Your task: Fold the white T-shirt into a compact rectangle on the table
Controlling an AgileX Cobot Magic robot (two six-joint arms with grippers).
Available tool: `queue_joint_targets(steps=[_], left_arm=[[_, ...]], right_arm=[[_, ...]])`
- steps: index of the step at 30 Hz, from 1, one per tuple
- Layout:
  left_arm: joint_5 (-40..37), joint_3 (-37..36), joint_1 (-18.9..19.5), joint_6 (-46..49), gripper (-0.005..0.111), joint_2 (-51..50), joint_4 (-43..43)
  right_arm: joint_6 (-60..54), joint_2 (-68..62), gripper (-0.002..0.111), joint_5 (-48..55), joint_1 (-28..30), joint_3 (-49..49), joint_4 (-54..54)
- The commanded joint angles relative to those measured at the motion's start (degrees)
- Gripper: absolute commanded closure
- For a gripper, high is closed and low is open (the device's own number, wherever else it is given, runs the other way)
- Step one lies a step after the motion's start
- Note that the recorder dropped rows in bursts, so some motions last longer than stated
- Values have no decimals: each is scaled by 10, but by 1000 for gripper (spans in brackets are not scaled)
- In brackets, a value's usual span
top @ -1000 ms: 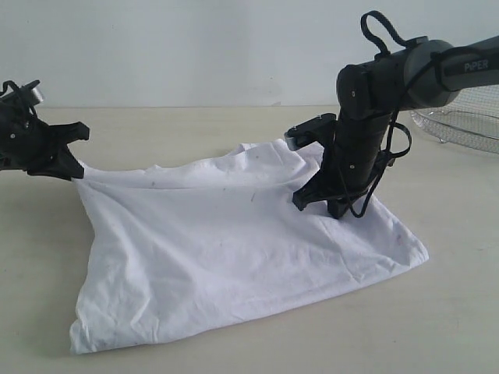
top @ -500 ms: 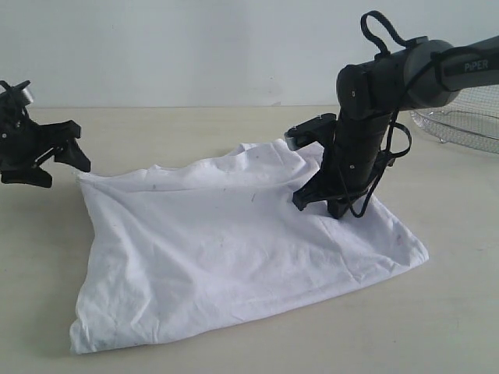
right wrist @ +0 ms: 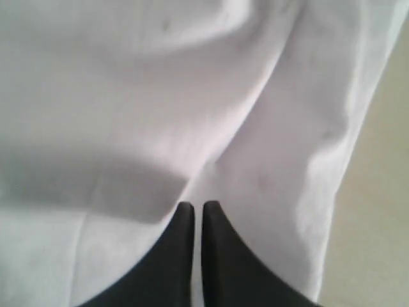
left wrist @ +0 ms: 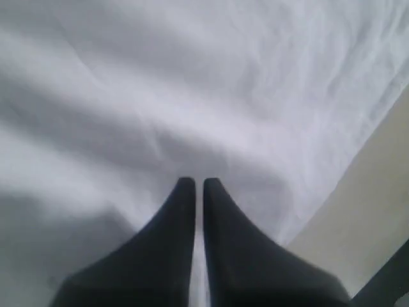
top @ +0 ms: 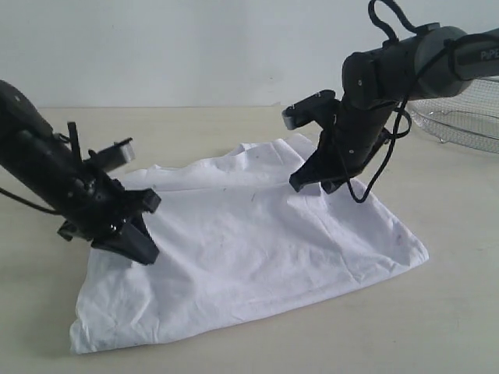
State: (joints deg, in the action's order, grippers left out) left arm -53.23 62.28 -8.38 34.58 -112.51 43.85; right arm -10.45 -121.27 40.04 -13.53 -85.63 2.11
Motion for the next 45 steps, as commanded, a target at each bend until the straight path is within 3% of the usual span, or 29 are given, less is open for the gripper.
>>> queue_joint_targets(steps=[1, 7, 13, 16, 17, 20, 24, 26, 30, 34, 45], left_arm=[[51, -85, -28, 9, 102, 7, 23], [79, -166, -30, 42, 102, 19, 53], [91, -219, -30, 51, 102, 32, 55], [59, -221, -30, 118, 102, 58, 117], [45, -220, -30, 163, 102, 78, 174], [48, -204, -30, 212, 102, 126, 252], [190, -156, -30, 202, 102, 156, 237], [246, -132, -28, 203, 102, 145, 229], [261, -79, -27, 203, 102, 94, 221], [322, -38, -27, 185, 102, 26, 221], [308, 1, -8, 160, 102, -60, 212]], right_arm=[[-11, 0, 109, -14, 3, -5, 6], [-84, -3, 109, -60, 3, -21, -44], [-80, -37, 109, -74, 3, -92, -45], [-80, -63, 109, -46, 3, -134, -45], [-81, -68, 109, -35, 3, -147, -45], [-81, -74, 109, -29, 3, -167, -46], [-81, -74, 109, -38, 3, -179, -46], [-81, -74, 109, -46, 3, -179, -46], [-81, -74, 109, -46, 3, -179, -46], [-81, -74, 109, -42, 3, -179, -46], [-90, -102, 109, -32, 3, -179, -46]])
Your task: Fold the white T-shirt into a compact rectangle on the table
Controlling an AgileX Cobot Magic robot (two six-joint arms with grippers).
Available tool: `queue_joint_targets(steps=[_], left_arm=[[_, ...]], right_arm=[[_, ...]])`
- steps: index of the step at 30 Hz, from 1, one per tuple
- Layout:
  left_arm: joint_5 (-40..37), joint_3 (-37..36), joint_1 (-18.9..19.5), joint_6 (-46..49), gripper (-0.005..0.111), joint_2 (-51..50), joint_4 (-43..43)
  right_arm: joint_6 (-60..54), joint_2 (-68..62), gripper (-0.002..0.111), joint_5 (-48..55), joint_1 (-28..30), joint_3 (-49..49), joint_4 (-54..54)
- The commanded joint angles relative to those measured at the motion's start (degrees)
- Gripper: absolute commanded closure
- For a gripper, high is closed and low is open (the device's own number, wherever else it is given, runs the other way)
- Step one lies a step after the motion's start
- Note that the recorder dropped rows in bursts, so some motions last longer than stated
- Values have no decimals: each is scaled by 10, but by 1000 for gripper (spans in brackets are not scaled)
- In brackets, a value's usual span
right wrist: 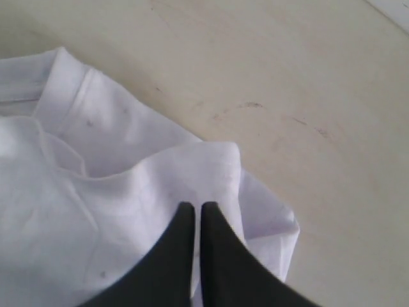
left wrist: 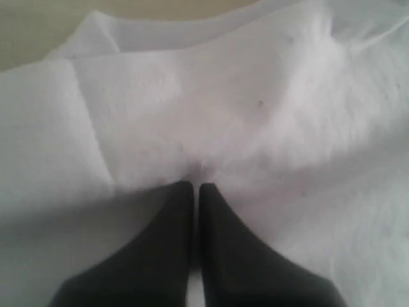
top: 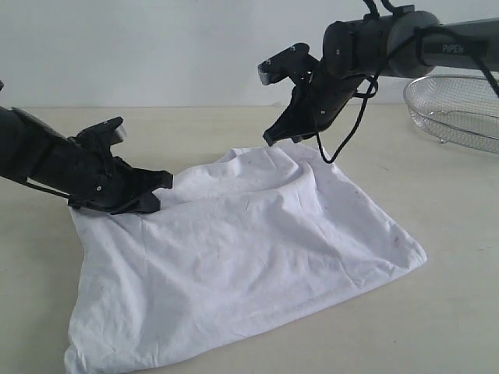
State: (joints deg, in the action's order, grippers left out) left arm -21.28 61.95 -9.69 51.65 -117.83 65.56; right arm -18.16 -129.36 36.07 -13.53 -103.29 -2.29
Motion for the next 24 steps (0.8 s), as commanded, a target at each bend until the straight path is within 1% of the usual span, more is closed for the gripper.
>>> queue_joint_targets(steps=[1, 4, 7, 10, 12, 14, 18, 24], left_arm=[[-12, 5, 5, -11, 102, -6, -7], [-13, 5, 5, -11, 102, -6, -7], [-14, 5, 5, -11, 102, -6, -7], [-15, 5, 5, -22, 102, -6, -9], [-16, 5, 5, -27, 102, -6, -18], [-18, 5, 5, -47, 102, -6, -42], [-20, 5, 5, -94, 102, -6, -92], [-23, 5, 5, -110, 102, -6, -106]], right_arm=[[-15, -28, 109, 8, 3, -3, -3], [-21, -42, 109, 1, 3, -3, -18], [-59, -51, 109, -3, 3, -3, -63], [-62, -72, 109, -14, 3, -3, -65], [-34, -83, 109, -29, 3, -3, -35], [26, -91, 109, -44, 5, -4, 29], [132, -102, 109, -39, 19, -27, 150], [198, -112, 109, -20, 74, -73, 182]])
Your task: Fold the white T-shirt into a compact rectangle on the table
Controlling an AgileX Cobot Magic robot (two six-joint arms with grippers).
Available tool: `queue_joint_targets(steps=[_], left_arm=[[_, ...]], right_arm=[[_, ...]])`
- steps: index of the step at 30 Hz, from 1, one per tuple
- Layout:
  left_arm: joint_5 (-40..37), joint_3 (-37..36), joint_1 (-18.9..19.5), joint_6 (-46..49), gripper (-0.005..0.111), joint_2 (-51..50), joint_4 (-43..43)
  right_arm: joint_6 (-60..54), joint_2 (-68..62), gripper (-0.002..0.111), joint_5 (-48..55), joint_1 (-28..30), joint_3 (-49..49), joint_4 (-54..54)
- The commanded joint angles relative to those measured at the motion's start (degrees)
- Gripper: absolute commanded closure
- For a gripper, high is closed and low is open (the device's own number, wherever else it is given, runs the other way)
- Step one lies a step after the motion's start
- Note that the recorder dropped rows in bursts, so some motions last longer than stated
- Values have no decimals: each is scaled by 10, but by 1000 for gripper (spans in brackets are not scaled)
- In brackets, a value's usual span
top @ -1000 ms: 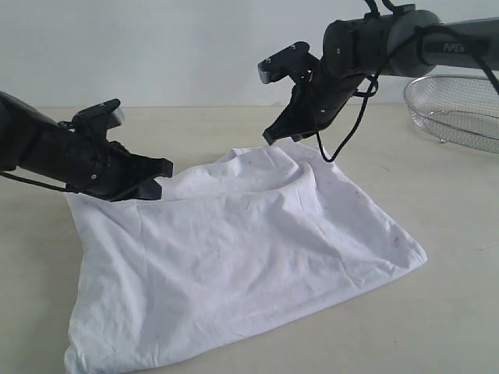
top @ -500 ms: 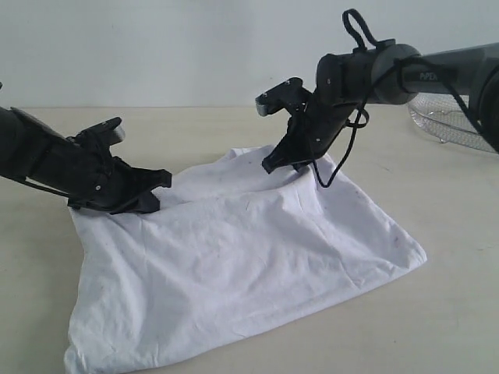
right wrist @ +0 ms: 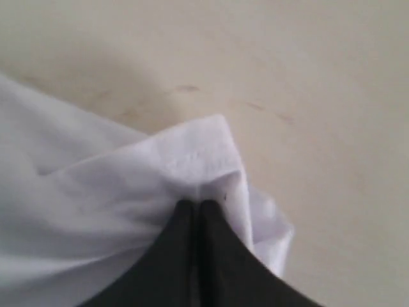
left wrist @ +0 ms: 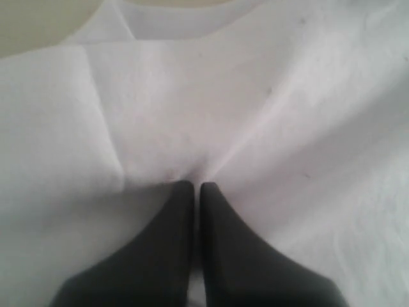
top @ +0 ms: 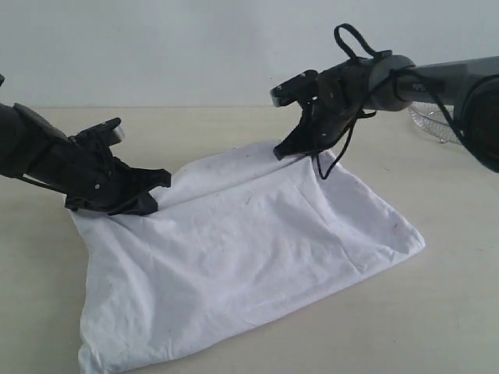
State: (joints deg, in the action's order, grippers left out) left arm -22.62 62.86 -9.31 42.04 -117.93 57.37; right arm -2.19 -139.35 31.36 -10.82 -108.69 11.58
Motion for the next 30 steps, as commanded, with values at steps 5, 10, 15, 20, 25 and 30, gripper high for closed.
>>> queue_joint_targets(steps=[5, 10, 15, 20, 25, 30], left_arm=[[-10, -5, 1, -13, 102, -5, -24], [-7, -2, 1, 4, 102, -5, -24], [-7, 21, 1, 29, 102, 25, -24], [51, 28, 1, 34, 102, 83, -42], [-51, 28, -6, 31, 102, 120, -27], [-93, -16, -46, 31, 102, 123, -28]], right_arm=[[58, 11, 109, 81, 75, -62, 44], [9, 75, 109, 132, 66, -62, 40], [-33, 123, 109, 207, 52, -56, -1], [-40, 172, 109, 240, 52, 8, -19], [-90, 224, 109, 237, 50, 133, -109], [-129, 247, 109, 185, 38, 254, -176]])
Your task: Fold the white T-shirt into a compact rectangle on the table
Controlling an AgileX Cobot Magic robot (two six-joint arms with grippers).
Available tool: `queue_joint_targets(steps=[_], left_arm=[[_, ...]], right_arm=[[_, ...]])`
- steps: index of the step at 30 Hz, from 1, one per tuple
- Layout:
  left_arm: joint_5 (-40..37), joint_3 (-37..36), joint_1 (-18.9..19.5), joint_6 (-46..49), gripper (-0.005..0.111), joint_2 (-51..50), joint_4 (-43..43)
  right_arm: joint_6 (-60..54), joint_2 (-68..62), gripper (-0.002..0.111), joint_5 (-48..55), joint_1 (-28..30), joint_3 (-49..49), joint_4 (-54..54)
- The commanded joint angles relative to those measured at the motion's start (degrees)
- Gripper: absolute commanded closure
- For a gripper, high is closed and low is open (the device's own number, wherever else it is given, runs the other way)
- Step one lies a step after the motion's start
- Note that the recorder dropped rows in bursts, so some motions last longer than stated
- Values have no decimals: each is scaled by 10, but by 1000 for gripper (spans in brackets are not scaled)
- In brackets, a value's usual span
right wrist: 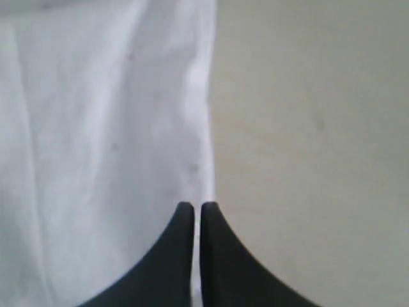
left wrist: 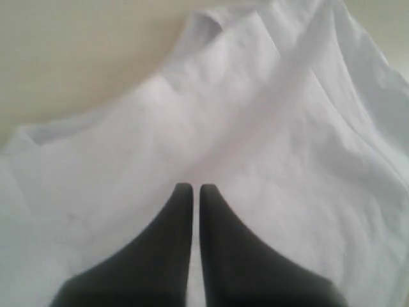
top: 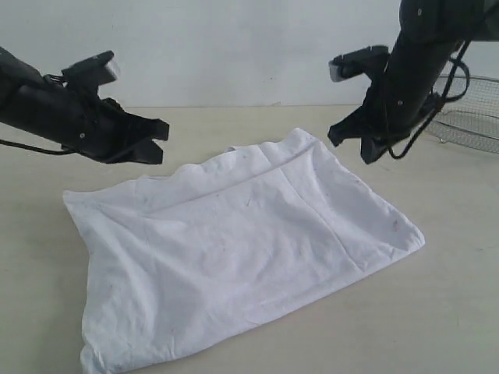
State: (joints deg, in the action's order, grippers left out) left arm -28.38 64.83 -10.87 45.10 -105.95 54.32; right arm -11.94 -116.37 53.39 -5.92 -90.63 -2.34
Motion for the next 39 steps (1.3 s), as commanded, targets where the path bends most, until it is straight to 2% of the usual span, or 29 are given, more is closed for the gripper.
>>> queue_joint_targets(steps=[1, 7, 14, 19, 26, 30, 34, 39], left_arm=[[-36, -50, -39, -1, 102, 3, 2], [-24, -124, -70, -23, 102, 3, 2], [-17, -193, -70, -30, 102, 3, 2], [-23, -241, -70, -17, 102, 3, 2], [-54, -260, -70, 1, 102, 5, -2], [-56, -260, -70, 1, 102, 37, -39], [-40, -260, -70, 1, 102, 63, -44], [-15, -250, -70, 1, 102, 80, -42]], right_arm=[[-36, 18, 109, -37, -15, 88, -37], [-20, 18, 109, -101, -26, 172, -41], [-18, 16, 109, -116, -26, 229, -33], [24, 12, 109, -120, -26, 309, -31], [61, 92, 109, -144, -26, 466, -31], [58, 173, 109, -119, -27, 528, -76], [58, 231, 109, -110, -27, 559, -80], [54, 339, 109, -169, -27, 560, -79]])
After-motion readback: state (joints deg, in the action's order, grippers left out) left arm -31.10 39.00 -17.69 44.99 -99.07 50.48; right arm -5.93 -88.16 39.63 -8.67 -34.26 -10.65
